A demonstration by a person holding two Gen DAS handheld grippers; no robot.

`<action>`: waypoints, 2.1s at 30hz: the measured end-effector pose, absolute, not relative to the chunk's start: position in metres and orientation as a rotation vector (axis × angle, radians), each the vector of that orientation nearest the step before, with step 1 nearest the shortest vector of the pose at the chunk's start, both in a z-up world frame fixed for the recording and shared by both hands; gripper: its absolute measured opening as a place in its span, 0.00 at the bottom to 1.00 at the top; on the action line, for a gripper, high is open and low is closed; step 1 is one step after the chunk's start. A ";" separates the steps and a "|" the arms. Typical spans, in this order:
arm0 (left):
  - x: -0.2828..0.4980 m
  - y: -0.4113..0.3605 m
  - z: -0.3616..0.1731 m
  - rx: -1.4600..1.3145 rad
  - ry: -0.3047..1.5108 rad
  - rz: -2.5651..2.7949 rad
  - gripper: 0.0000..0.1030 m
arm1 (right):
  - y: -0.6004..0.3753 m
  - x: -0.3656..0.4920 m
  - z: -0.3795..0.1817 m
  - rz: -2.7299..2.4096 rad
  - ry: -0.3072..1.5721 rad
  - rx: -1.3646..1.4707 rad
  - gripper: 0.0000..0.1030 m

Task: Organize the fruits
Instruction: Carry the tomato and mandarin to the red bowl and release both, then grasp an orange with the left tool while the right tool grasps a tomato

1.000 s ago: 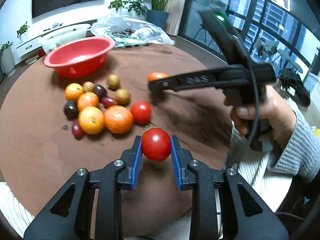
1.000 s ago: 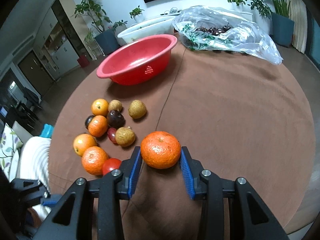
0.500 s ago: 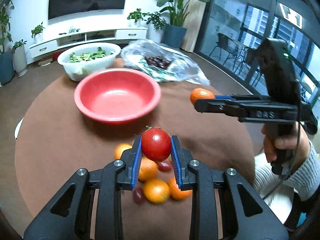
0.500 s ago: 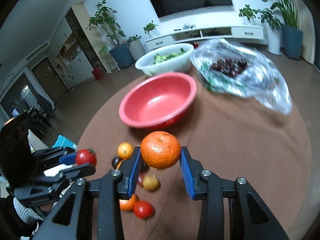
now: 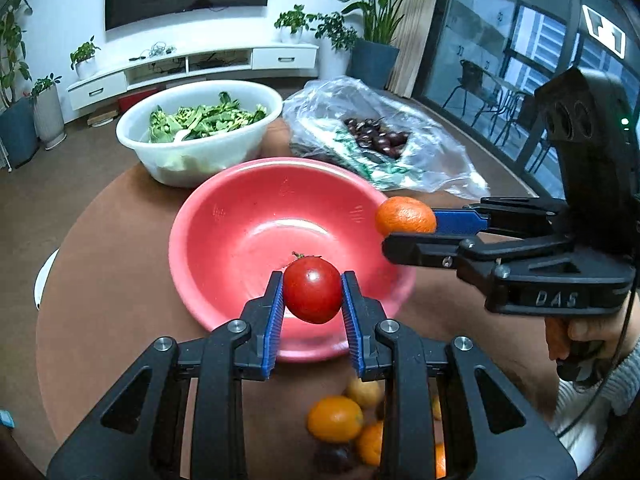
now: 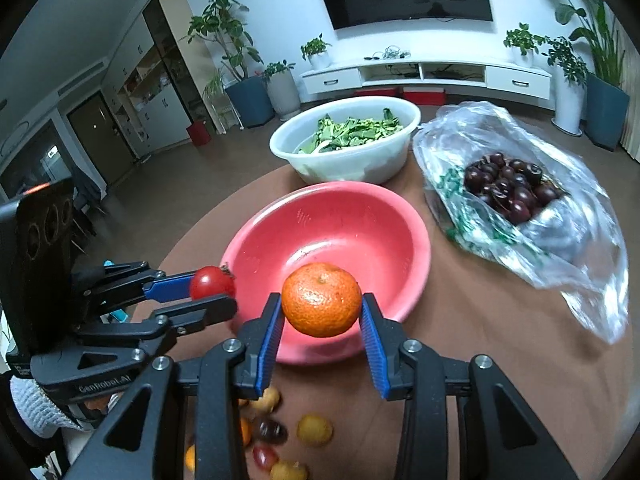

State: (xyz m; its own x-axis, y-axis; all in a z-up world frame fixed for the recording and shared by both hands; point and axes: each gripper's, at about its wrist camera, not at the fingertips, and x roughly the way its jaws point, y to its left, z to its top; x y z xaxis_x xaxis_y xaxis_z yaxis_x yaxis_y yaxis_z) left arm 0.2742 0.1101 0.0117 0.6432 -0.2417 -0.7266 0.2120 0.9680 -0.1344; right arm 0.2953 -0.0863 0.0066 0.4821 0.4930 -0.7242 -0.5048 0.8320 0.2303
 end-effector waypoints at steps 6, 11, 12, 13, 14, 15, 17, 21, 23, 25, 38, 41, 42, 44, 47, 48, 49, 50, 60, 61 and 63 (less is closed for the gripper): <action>0.299 0.108 -0.014 -0.003 0.881 -0.243 0.25 | -0.069 0.323 -0.014 0.598 0.931 -0.079 0.40; 0.314 0.110 -0.031 0.014 0.925 -0.227 0.25 | -0.061 0.333 -0.025 0.586 0.952 -0.137 0.40; 0.316 0.110 -0.034 0.019 0.931 -0.221 0.25 | -0.060 0.334 -0.027 0.586 0.957 -0.141 0.40; 0.319 0.110 -0.037 0.022 0.937 -0.218 0.25 | -0.059 0.335 -0.029 0.583 0.962 -0.152 0.40; 0.320 0.110 -0.039 0.027 0.945 -0.212 0.26 | -0.058 0.337 -0.030 0.576 0.964 -0.164 0.40; 0.322 0.110 -0.041 0.030 0.950 -0.205 0.26 | -0.056 0.337 -0.031 0.572 0.967 -0.174 0.40; 0.324 0.109 -0.043 0.042 0.942 -0.205 0.26 | -0.054 0.338 -0.034 0.566 0.969 -0.193 0.40; 0.326 0.105 -0.045 0.070 0.949 -0.187 0.26 | -0.048 0.337 -0.036 0.549 0.965 -0.240 0.41; 0.326 0.106 -0.045 0.065 0.941 -0.185 0.27 | -0.048 0.337 -0.035 0.532 0.948 -0.248 0.44; 0.327 0.110 -0.045 0.030 0.943 -0.205 0.27 | -0.052 0.336 -0.031 0.519 0.925 -0.244 0.52; 0.319 0.114 -0.037 -0.023 0.881 -0.234 0.64 | -0.068 0.302 -0.008 0.524 0.833 -0.188 0.62; 0.316 0.116 -0.034 -0.014 0.874 -0.209 0.64 | -0.072 0.292 -0.004 0.522 0.814 -0.181 0.62; 0.313 0.117 -0.032 -0.012 0.871 -0.206 0.64 | -0.074 0.289 -0.003 0.521 0.807 -0.176 0.62; 0.306 0.120 -0.028 -0.003 0.859 -0.186 0.64 | -0.080 0.280 0.002 0.520 0.790 -0.162 0.62; 0.288 0.123 -0.021 0.015 0.838 -0.168 0.64 | -0.092 0.267 0.009 0.514 0.769 -0.146 0.63; 0.280 0.123 -0.018 0.021 0.827 -0.167 0.64 | -0.098 0.259 0.011 0.513 0.762 -0.131 0.65; 0.273 0.123 -0.016 0.022 0.818 -0.170 0.64 | -0.102 0.254 0.012 0.515 0.757 -0.120 0.67; 0.264 0.123 -0.013 0.024 0.812 -0.171 0.64 | -0.107 0.246 0.013 0.517 0.754 -0.110 0.67; 0.183 0.107 -0.011 0.046 0.824 -0.260 0.64 | -0.127 0.159 -0.017 0.567 0.829 -0.105 0.69; 0.180 0.104 -0.015 0.050 0.837 -0.272 0.64 | -0.124 0.151 -0.022 0.578 0.843 -0.122 0.69; 0.175 0.098 -0.025 0.067 0.862 -0.273 0.64 | -0.121 0.140 -0.031 0.595 0.861 -0.151 0.69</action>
